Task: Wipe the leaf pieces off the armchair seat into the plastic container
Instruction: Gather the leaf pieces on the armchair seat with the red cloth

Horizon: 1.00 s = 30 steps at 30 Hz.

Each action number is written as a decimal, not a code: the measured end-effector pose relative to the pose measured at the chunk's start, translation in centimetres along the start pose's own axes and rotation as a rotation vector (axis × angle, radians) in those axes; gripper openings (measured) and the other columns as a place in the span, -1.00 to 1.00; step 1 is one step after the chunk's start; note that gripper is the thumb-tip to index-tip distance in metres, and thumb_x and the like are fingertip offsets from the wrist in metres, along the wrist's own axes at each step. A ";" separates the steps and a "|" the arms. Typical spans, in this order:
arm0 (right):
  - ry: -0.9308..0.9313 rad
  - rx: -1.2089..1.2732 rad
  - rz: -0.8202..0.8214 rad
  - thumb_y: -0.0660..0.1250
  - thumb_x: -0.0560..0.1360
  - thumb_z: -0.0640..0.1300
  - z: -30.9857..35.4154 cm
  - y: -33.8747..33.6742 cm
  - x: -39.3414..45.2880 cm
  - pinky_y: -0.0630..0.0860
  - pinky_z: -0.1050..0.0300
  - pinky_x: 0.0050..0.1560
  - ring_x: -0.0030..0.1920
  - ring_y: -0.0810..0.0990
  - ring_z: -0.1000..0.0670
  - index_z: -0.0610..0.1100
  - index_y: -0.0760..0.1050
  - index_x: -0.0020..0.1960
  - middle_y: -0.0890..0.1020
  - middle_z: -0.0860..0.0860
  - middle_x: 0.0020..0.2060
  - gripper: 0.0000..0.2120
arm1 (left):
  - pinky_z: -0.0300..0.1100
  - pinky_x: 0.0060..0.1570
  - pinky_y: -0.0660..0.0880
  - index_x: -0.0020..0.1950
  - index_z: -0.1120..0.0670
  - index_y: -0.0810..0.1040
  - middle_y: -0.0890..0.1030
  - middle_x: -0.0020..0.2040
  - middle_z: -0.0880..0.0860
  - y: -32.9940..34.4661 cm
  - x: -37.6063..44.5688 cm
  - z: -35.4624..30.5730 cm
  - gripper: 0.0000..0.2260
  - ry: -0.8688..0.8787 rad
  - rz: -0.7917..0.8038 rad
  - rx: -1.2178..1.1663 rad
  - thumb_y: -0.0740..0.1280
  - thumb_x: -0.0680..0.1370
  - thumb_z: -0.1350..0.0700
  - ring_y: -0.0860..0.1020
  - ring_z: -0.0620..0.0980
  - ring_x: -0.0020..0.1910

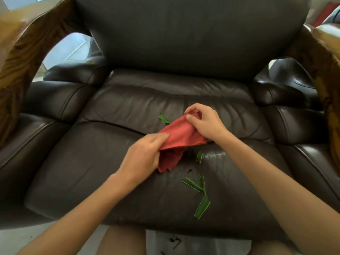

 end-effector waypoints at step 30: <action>0.045 -0.246 0.523 0.37 0.41 -0.16 -2.3 -0.4 -3.8 0.39 0.38 -0.23 -0.22 0.50 0.07 -0.02 0.58 -0.18 0.57 0.04 -0.30 -0.94 | -0.09 0.20 0.40 0.30 0.06 0.40 0.50 0.24 0.03 4.5 -2.8 -1.9 -0.40 0.250 0.187 0.136 0.22 0.42 -0.31 0.46 0.00 0.21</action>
Point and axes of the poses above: each hand's wrist, its own x-axis towards the middle knuckle, its own y-axis out of the palm, z = x × y, the point moved 7 cm from there along x, towards the middle knuckle
